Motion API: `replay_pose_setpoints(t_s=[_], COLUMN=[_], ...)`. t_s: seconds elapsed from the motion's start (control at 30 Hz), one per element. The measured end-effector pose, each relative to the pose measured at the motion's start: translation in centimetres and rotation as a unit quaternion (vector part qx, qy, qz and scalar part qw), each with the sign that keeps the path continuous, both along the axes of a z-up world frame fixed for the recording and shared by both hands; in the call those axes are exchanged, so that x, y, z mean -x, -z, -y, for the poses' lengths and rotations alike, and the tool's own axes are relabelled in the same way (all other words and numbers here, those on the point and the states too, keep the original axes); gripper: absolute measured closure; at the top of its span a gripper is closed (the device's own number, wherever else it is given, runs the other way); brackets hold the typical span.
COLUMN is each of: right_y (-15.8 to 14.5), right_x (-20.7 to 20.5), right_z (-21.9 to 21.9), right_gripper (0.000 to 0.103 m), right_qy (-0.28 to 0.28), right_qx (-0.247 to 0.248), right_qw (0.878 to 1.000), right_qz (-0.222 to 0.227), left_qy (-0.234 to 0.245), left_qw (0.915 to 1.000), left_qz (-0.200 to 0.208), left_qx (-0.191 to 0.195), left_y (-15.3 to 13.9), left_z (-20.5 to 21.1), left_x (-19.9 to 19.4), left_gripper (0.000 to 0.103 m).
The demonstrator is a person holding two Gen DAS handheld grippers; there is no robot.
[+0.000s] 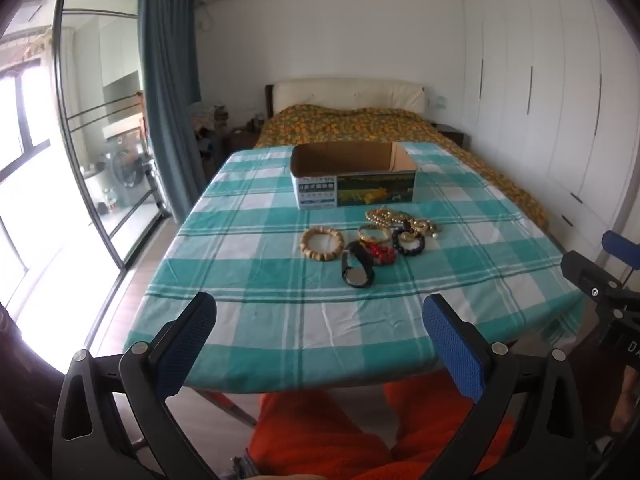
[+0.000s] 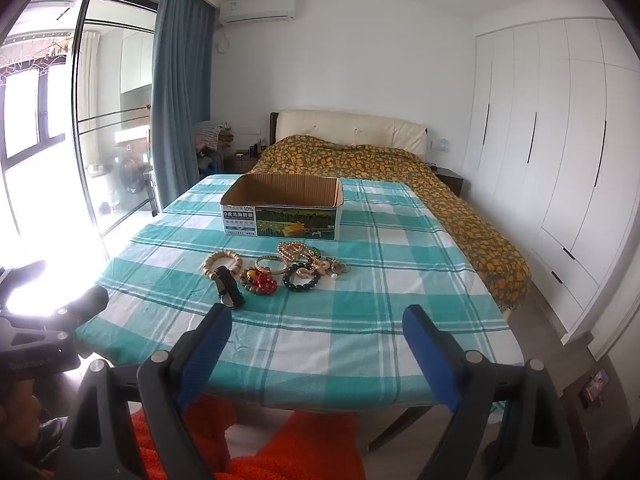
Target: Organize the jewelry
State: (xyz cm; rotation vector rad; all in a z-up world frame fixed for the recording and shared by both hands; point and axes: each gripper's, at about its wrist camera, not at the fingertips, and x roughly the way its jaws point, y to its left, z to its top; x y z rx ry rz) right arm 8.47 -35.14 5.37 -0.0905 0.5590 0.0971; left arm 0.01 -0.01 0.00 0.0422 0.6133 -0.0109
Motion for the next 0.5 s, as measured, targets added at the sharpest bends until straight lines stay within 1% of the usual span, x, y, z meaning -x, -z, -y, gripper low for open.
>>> replay_pose_setpoints(t_s=[0.5], right_y=[0.04], right_x=[0.02], right_z=[-0.06], right_gripper=[0.014], right_qy=[0.000], right_qx=[-0.003], right_qw=[1.000], right_qz=[-0.002], left_qy=[-0.003], left_qw=[1.0000], left_qz=[-0.001], left_qx=[0.001], left_y=[0.19], left_z=[0.13], left_x=[-0.19], left_gripper=[0.000])
